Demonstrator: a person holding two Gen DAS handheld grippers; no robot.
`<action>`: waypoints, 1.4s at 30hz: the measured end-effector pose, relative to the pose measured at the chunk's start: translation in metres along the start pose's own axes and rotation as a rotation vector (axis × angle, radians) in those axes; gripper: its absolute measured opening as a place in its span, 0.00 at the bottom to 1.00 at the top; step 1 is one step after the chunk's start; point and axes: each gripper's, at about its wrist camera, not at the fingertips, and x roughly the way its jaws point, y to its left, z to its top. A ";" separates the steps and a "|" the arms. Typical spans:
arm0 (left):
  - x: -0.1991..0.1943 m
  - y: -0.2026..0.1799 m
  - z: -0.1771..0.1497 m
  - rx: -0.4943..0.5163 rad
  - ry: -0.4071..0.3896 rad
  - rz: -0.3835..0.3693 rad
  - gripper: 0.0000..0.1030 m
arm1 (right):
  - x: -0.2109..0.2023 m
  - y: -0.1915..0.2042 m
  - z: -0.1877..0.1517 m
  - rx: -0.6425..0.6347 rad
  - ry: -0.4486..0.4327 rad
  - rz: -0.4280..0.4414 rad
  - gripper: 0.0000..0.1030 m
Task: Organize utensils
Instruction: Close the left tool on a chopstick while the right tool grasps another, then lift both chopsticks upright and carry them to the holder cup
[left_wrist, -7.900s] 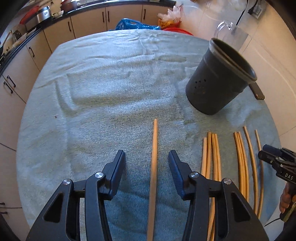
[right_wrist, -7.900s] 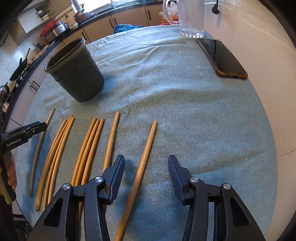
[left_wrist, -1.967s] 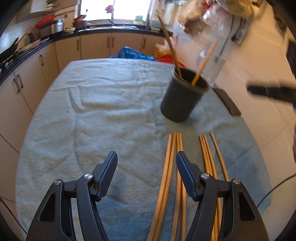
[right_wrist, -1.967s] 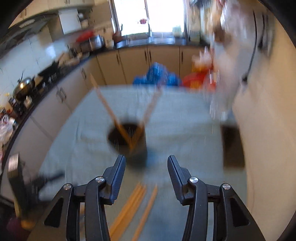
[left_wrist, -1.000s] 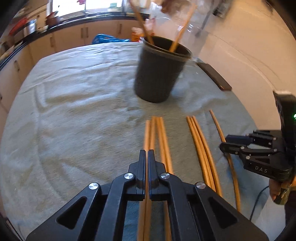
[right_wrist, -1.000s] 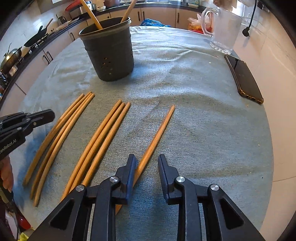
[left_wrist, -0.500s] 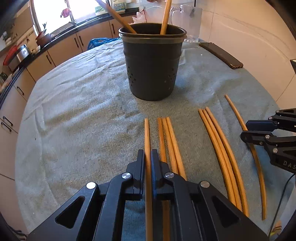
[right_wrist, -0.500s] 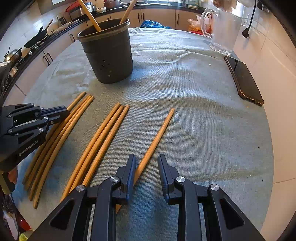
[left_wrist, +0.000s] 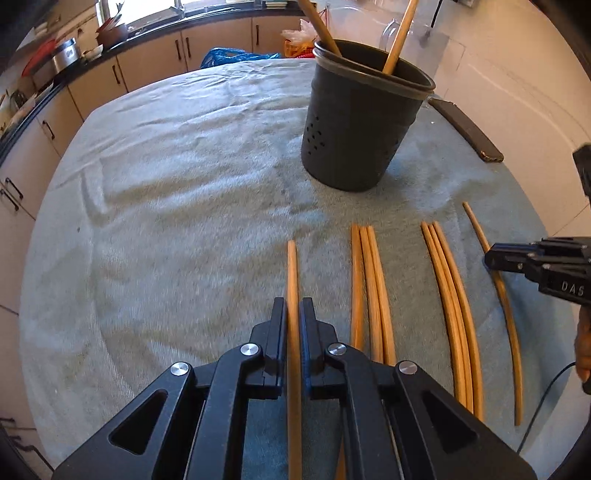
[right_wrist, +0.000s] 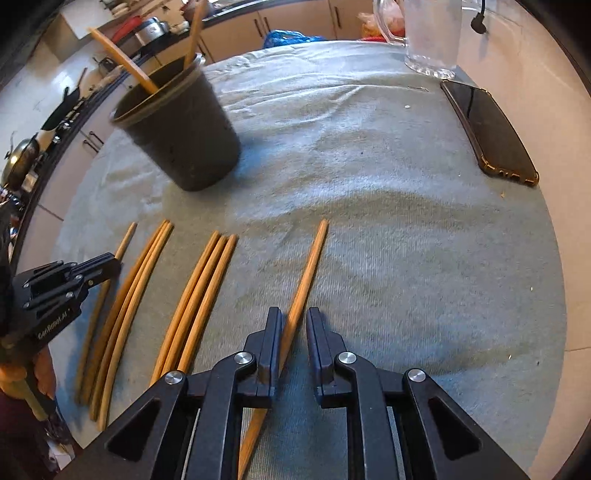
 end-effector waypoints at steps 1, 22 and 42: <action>0.001 0.000 0.002 -0.002 0.003 0.001 0.06 | 0.002 0.000 0.006 0.007 0.013 -0.010 0.14; -0.042 -0.002 0.002 -0.064 -0.161 0.011 0.05 | -0.046 -0.001 0.001 -0.058 -0.240 -0.024 0.06; -0.211 -0.029 -0.071 -0.016 -0.522 0.015 0.05 | -0.190 0.037 -0.068 -0.138 -0.583 -0.037 0.06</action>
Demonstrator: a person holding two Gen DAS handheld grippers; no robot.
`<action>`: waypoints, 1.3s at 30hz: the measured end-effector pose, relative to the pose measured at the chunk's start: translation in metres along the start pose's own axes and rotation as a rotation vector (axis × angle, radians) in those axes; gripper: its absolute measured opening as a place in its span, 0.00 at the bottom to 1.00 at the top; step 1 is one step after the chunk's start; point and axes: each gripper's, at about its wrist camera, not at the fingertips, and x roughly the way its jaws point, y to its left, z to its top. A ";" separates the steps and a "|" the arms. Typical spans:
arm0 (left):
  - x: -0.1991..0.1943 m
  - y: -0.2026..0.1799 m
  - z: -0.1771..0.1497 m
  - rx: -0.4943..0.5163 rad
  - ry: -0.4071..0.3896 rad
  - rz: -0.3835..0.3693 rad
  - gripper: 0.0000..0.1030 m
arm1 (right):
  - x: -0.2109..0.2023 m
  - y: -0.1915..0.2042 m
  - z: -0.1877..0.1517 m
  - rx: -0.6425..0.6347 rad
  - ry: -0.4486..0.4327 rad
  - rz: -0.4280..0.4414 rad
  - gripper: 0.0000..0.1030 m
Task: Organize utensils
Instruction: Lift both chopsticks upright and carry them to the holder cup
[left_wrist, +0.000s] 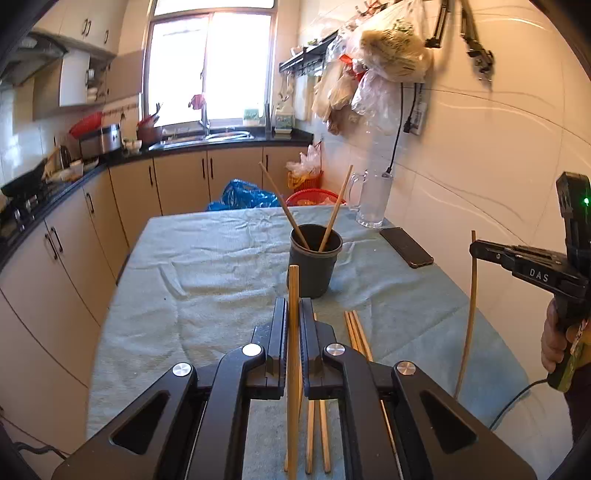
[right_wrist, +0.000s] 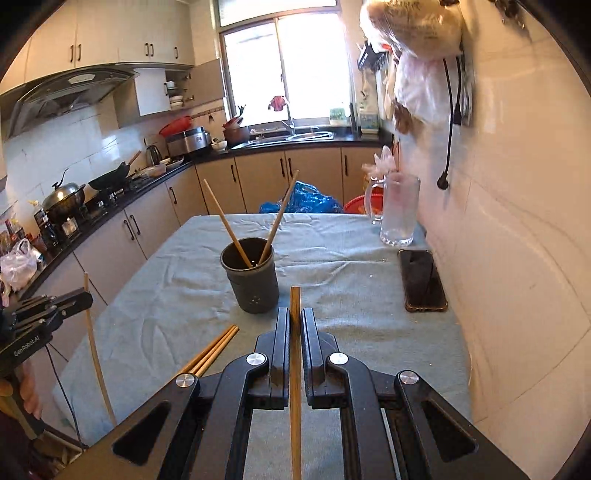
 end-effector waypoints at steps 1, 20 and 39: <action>-0.003 -0.002 -0.001 0.008 -0.007 0.004 0.05 | -0.004 0.002 -0.001 -0.003 -0.006 0.000 0.06; -0.055 -0.006 0.008 0.013 -0.080 -0.042 0.05 | -0.038 0.012 0.001 -0.030 -0.061 0.013 0.06; -0.005 0.003 0.105 -0.024 -0.091 -0.069 0.05 | -0.015 0.016 0.068 -0.017 -0.097 0.039 0.06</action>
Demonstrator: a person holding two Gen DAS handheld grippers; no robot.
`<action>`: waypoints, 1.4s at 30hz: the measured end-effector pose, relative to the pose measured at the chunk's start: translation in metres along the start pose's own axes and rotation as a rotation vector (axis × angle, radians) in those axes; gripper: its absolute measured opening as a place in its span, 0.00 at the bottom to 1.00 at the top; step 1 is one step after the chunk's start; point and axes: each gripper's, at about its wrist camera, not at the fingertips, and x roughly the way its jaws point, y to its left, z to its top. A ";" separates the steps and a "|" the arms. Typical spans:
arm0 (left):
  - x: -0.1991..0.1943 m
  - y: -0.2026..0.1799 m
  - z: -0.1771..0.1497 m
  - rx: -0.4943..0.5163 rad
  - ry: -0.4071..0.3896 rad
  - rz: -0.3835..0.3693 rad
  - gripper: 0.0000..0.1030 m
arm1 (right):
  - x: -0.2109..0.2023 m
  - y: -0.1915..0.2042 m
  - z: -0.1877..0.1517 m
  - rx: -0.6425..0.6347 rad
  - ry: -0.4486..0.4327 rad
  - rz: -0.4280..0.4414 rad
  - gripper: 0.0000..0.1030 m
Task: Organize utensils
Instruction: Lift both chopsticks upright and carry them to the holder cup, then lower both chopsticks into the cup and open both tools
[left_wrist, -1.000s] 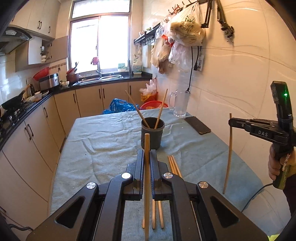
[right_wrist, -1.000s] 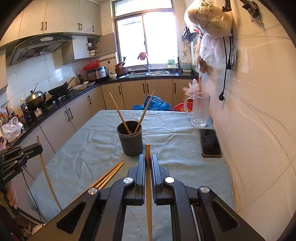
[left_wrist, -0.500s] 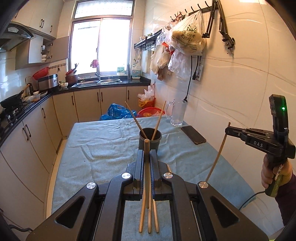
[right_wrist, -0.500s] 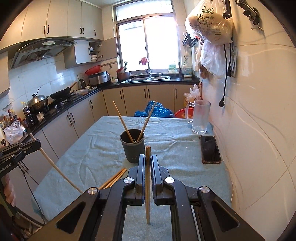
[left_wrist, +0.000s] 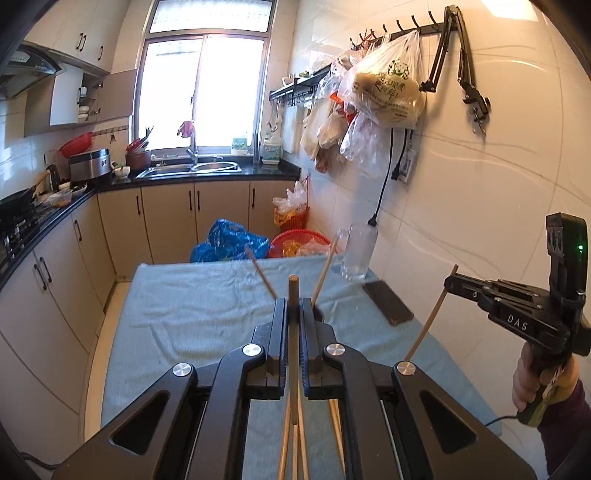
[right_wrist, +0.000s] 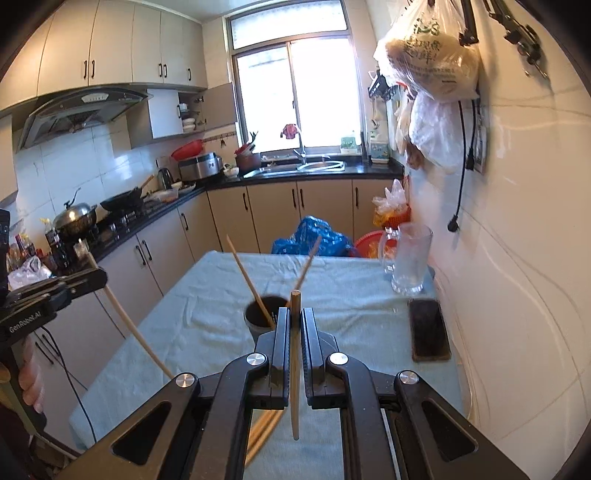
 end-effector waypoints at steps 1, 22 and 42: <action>0.004 -0.001 0.009 0.002 -0.007 0.001 0.05 | 0.003 0.000 0.011 0.006 -0.010 0.006 0.06; 0.145 0.014 0.089 -0.081 0.033 0.058 0.05 | 0.119 -0.021 0.098 0.196 -0.017 0.030 0.06; 0.140 0.031 0.052 -0.107 0.042 0.091 0.49 | 0.162 -0.050 0.065 0.264 0.075 -0.001 0.45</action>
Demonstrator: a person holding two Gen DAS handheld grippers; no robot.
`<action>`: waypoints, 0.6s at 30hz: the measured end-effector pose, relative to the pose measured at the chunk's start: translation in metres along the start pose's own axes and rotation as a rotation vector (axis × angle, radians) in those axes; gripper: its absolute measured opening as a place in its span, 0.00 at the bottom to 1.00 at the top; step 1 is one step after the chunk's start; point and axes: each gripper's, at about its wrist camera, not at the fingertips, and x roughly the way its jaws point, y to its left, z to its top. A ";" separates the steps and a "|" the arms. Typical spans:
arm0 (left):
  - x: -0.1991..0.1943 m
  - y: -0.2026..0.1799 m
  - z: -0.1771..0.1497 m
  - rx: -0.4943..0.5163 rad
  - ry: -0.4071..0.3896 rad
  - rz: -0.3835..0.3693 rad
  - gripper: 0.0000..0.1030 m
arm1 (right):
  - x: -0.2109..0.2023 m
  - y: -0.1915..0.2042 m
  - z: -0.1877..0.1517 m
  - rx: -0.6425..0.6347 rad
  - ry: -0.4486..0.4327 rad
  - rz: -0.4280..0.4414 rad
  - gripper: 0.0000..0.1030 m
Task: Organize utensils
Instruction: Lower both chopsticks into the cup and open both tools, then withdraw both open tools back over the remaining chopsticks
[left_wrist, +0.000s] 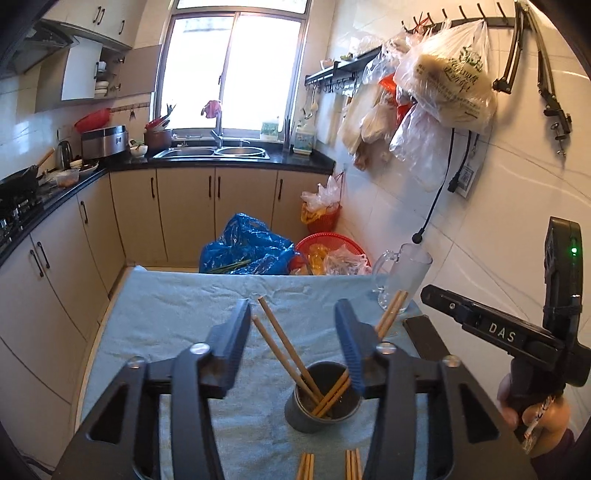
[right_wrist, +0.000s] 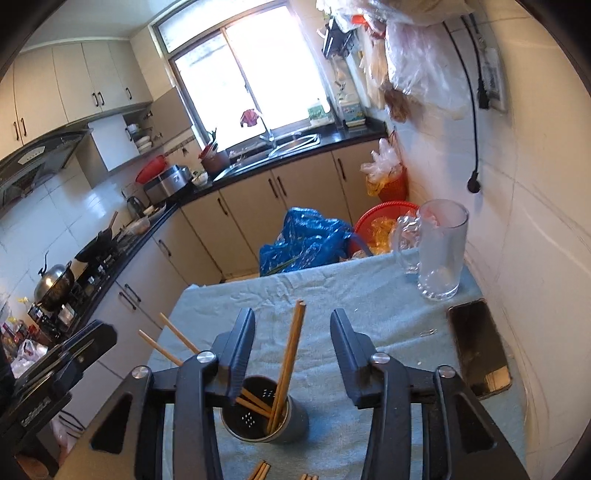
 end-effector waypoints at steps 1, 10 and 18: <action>-0.005 0.002 -0.001 -0.011 -0.003 -0.005 0.50 | -0.005 0.000 0.001 -0.003 -0.003 0.001 0.45; -0.067 0.014 -0.022 -0.009 -0.034 0.002 0.60 | -0.056 -0.006 -0.014 -0.055 -0.005 -0.027 0.53; -0.114 0.029 -0.071 0.018 -0.012 0.028 0.66 | -0.104 -0.038 -0.055 -0.149 0.067 -0.154 0.59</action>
